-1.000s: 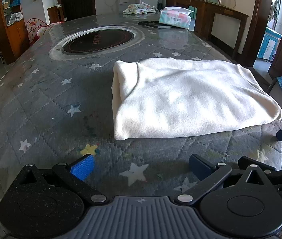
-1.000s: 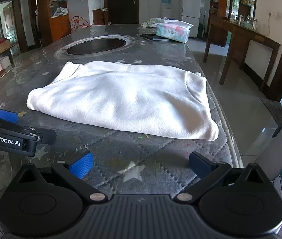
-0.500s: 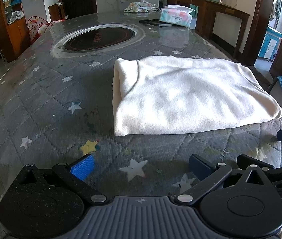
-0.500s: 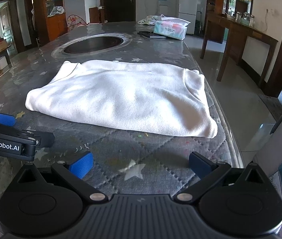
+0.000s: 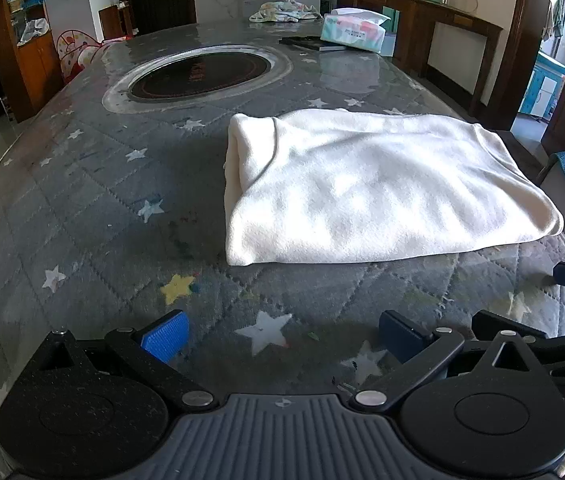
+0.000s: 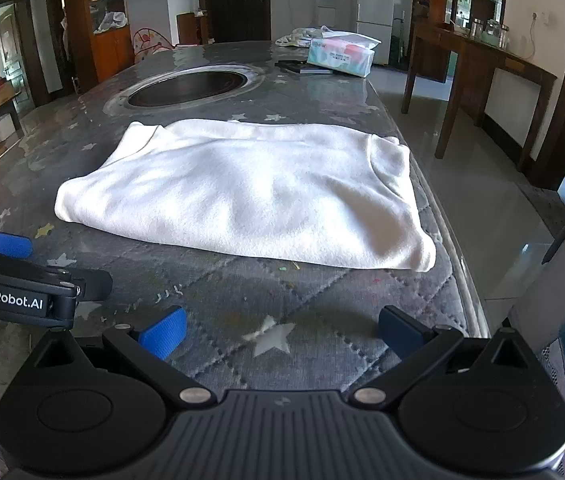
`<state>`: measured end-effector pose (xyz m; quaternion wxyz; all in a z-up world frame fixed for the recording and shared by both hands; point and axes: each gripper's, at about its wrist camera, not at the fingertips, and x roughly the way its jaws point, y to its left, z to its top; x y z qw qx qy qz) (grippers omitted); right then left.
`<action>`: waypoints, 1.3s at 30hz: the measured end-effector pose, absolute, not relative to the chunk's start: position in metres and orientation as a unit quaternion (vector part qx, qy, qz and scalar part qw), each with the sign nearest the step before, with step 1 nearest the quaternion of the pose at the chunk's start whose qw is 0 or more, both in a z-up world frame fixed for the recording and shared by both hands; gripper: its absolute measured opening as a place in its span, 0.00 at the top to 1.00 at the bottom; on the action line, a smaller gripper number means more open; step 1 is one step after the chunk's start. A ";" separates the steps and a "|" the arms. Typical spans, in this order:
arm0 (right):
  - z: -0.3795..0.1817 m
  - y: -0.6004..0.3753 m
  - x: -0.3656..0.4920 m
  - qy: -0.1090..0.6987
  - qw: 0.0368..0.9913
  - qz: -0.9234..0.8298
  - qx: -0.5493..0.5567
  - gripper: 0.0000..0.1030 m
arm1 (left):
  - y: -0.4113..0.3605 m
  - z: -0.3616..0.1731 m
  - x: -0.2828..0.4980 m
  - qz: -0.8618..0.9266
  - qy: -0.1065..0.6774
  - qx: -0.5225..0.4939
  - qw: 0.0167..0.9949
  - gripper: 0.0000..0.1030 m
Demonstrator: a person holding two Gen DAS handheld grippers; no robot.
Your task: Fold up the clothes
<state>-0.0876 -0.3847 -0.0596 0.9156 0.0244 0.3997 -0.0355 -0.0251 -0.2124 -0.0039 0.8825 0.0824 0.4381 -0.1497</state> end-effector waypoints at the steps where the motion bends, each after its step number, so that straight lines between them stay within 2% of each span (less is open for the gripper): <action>1: -0.059 -0.385 -0.088 0.400 0.916 -0.036 0.025 0.00 | -0.213 -0.004 -0.025 -0.150 0.438 0.083 0.883 0.00; 39: -0.044 -0.389 -0.103 0.381 0.923 -0.050 0.027 0.00 | -0.217 0.006 -0.042 -0.163 0.428 0.079 0.886 0.00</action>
